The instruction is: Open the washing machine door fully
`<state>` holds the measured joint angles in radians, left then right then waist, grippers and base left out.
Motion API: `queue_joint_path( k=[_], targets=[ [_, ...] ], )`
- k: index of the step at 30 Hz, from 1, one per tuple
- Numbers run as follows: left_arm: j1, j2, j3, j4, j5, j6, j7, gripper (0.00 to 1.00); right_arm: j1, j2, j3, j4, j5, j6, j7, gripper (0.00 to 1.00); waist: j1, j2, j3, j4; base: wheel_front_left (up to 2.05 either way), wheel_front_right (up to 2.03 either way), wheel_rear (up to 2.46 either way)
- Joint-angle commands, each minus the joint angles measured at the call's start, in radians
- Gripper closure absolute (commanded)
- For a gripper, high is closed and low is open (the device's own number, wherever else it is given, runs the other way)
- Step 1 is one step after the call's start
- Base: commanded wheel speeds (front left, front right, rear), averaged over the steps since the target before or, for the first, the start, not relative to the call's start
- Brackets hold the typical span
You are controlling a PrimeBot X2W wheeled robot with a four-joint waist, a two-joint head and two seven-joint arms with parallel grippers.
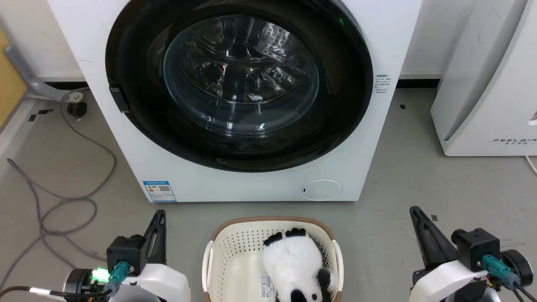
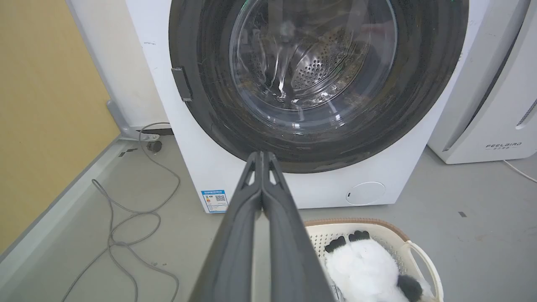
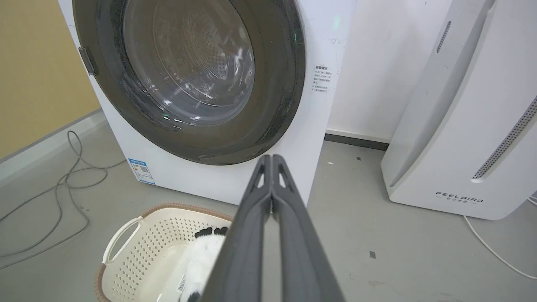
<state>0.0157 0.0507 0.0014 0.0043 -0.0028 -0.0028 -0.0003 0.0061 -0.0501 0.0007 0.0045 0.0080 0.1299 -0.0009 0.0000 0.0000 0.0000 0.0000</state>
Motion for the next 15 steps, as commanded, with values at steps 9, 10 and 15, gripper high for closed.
queue_joint_path(
  k=[9, 10, 15],
  targets=[
    [-0.016, 0.000, -0.001, -0.004, 0.003, 0.003, 0.000, 1.00, -0.006, 0.000, -0.001, -0.005, -0.008, 0.001, 0.001, 1.00, 0.0000, 0.0000, 0.000, 0.000, 0.00, 0.00, 0.00],
    [-0.016, 0.000, -0.001, -0.004, 0.003, 0.003, 0.000, 1.00, -0.006, 0.000, -0.001, -0.005, -0.008, 0.001, 0.001, 1.00, 0.0000, 0.0000, 0.000, 0.000, 0.00, 0.00, 0.00],
    [0.000, 0.000, -0.002, 0.003, -0.001, -0.001, -0.003, 0.00, 0.001, 0.000, 0.000, 0.002, 0.002, 0.000, -0.003, 0.00, 0.0000, 0.0000, 0.000, 0.000, 0.00, 0.00, 0.00]
  ],
)
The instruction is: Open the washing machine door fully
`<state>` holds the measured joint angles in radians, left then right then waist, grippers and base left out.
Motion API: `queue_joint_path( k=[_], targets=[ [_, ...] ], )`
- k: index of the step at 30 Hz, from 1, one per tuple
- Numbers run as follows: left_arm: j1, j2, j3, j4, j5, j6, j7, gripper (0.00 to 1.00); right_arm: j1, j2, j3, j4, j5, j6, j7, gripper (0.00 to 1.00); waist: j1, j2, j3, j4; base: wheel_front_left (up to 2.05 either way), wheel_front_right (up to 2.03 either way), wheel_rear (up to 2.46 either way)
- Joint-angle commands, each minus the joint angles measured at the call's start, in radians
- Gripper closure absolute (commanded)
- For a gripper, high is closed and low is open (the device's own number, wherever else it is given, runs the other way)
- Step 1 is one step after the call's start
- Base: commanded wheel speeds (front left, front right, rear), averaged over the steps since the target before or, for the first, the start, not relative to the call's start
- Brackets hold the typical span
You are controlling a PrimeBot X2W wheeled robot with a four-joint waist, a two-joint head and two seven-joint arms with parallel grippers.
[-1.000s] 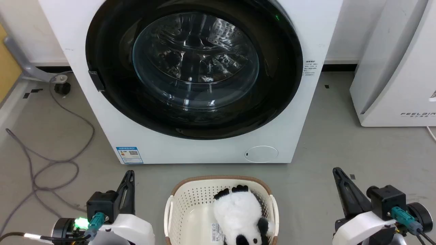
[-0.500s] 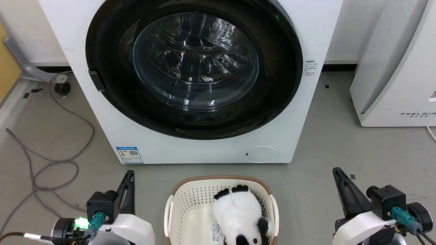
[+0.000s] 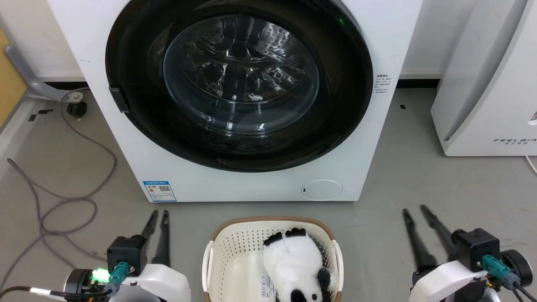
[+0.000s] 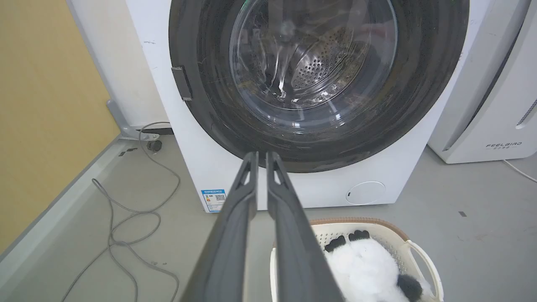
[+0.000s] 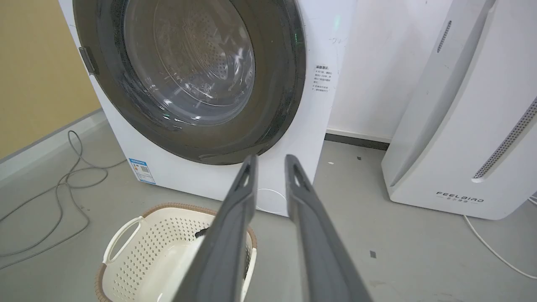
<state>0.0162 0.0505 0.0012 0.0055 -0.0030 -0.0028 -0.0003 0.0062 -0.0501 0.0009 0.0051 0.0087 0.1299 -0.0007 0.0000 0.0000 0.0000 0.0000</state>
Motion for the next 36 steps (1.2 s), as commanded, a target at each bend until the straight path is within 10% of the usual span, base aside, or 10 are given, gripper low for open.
queue_joint_path(
  k=[1, 10, 11, 12, 36],
  targets=[
    [-0.002, 0.000, -0.004, 0.003, -0.002, -0.002, -0.005, 0.00, 0.001, 0.000, 0.000, 0.003, 0.003, 0.000, -0.005, 0.00, 0.0000, 0.0000, 0.000, 0.000, 0.00, 0.00, 0.00],
    [-0.008, 0.000, -0.016, 0.011, -0.006, -0.006, -0.022, 0.00, 0.006, 0.000, -0.002, 0.011, 0.015, 0.000, -0.022, 0.00, 0.0000, 0.0000, 0.001, -0.001, 0.00, 0.00, 0.00],
    [-0.008, 0.000, -0.018, 0.012, -0.007, -0.007, -0.024, 0.00, 0.007, 0.000, -0.003, 0.011, 0.017, 0.000, -0.024, 0.72, 0.0000, 0.0000, 0.001, -0.001, 0.00, 0.00, 0.00],
    [-0.009, 0.000, -0.019, 0.012, -0.008, -0.007, -0.026, 0.00, 0.008, 0.000, -0.003, 0.012, 0.019, 0.000, -0.026, 1.00, 0.0000, 0.0000, 0.001, -0.001, 0.00, 0.00, 0.00],
    [-0.022, 0.000, -0.047, 0.025, -0.039, -0.022, -0.076, 0.00, -0.013, 0.000, -0.033, 0.085, 0.304, 0.000, -0.076, 1.00, 0.0000, 0.0000, 0.006, -0.003, 0.00, 0.00, 0.00]
  ],
)
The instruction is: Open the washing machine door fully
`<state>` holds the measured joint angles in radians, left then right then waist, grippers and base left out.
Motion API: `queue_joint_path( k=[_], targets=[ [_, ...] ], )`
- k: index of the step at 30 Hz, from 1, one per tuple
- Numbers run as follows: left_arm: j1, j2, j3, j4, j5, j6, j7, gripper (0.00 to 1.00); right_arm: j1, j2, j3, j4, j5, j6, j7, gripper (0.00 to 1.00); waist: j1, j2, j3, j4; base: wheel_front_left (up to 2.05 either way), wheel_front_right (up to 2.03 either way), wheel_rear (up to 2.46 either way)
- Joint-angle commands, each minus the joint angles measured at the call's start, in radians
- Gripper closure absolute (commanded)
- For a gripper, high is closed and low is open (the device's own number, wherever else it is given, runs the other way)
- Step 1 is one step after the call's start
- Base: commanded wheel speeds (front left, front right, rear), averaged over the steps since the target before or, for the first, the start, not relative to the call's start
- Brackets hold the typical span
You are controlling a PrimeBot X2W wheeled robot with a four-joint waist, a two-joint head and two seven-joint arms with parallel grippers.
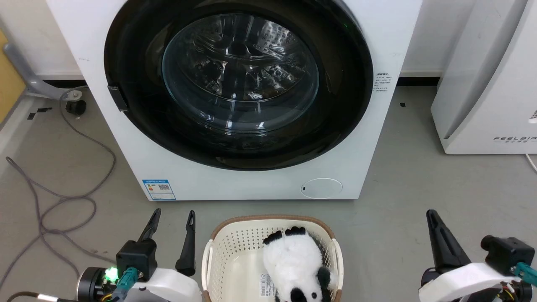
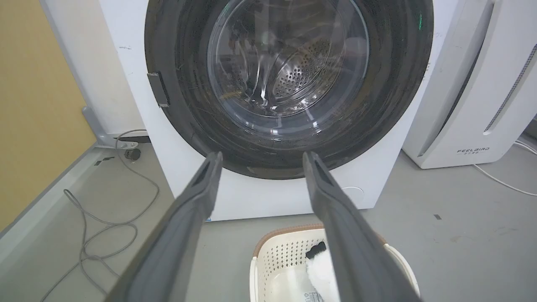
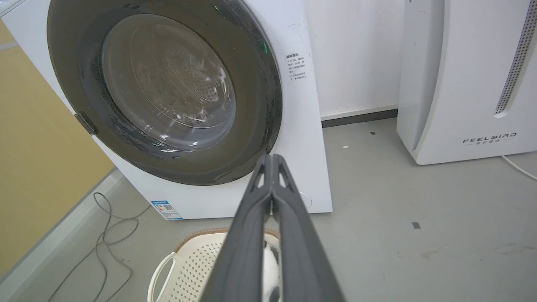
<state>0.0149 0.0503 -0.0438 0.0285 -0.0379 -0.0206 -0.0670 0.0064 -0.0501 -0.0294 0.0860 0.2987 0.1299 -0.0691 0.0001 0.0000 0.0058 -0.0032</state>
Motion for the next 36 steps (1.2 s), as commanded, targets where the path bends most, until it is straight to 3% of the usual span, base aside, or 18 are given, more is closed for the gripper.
queue_joint_path(
  k=[1, 12, 25, 36],
  targets=[
    [-0.022, 0.000, -0.002, 0.002, -0.005, -0.004, -0.012, 0.00, -0.020, 0.000, -0.006, 0.013, 0.030, 0.000, -0.010, 1.00, 0.0000, 0.0000, 0.002, 0.000, 0.00, 0.00, 0.00],
    [-0.046, 0.000, -0.008, -0.002, -0.019, -0.011, -0.035, 0.00, -0.144, 0.000, -0.051, 0.131, 0.264, 0.000, -0.033, 1.00, -0.0001, 0.0000, 0.033, 0.000, 0.00, 0.00, 0.00],
    [-0.088, 0.000, 0.001, -0.023, -0.029, -0.028, -0.062, 0.00, -0.400, -0.014, -0.142, 0.272, 0.346, 0.000, -0.060, 1.00, -0.0001, 0.0000, 0.098, -0.003, 0.00, 0.00, 0.00],
    [-0.138, 0.000, -0.004, -0.051, -0.040, -0.045, -0.085, 0.00, -0.700, -0.086, -0.195, 0.458, 0.449, 0.000, -0.037, 1.00, -0.0001, 0.0000, 0.167, 0.009, 0.00, 0.00, 0.00]
  ],
)
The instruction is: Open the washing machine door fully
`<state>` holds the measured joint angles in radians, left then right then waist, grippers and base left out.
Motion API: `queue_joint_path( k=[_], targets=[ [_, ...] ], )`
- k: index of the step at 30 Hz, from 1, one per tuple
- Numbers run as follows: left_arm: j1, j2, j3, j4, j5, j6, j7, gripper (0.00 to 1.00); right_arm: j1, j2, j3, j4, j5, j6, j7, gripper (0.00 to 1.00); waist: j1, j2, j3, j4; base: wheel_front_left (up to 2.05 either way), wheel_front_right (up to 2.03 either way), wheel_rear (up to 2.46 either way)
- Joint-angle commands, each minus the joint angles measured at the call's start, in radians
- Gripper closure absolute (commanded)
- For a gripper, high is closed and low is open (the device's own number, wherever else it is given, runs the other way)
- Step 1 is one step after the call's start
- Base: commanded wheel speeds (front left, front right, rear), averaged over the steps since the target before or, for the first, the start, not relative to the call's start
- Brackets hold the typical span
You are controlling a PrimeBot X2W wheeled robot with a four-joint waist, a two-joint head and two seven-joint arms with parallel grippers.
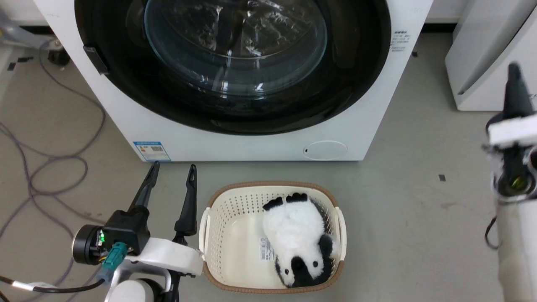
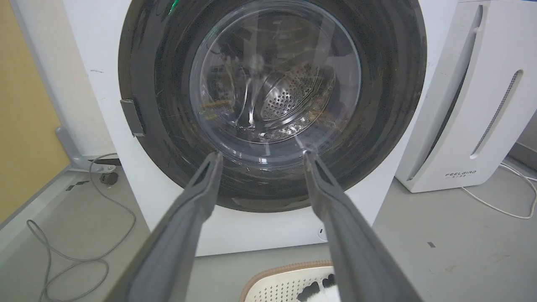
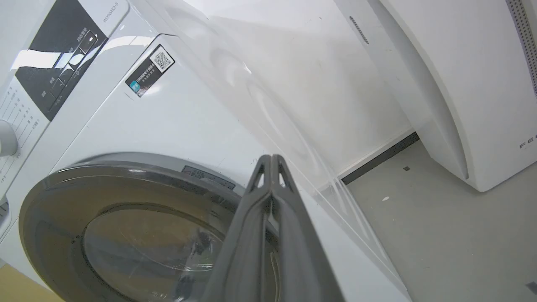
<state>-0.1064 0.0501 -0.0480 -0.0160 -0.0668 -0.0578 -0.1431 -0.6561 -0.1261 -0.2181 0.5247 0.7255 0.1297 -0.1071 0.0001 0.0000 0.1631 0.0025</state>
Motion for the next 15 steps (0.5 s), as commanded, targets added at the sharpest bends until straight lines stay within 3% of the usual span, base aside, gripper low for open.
queue_joint_path(
  k=[1, 15],
  targets=[
    [-0.021, 0.000, 0.000, -0.009, -0.013, -0.010, -0.011, 0.00, -0.066, -0.017, -0.008, 0.040, 0.030, 0.001, 0.010, 1.00, -0.0001, 0.0000, 0.018, 0.004, 0.00, 0.00, 0.00],
    [-0.076, 0.000, -0.011, -0.037, -0.023, -0.029, -0.040, 0.00, -0.437, -0.086, 0.069, 0.306, 0.037, 0.001, 0.205, 1.00, -0.0001, 0.0000, 0.106, 0.017, 0.00, 0.00, 0.00]
  ],
)
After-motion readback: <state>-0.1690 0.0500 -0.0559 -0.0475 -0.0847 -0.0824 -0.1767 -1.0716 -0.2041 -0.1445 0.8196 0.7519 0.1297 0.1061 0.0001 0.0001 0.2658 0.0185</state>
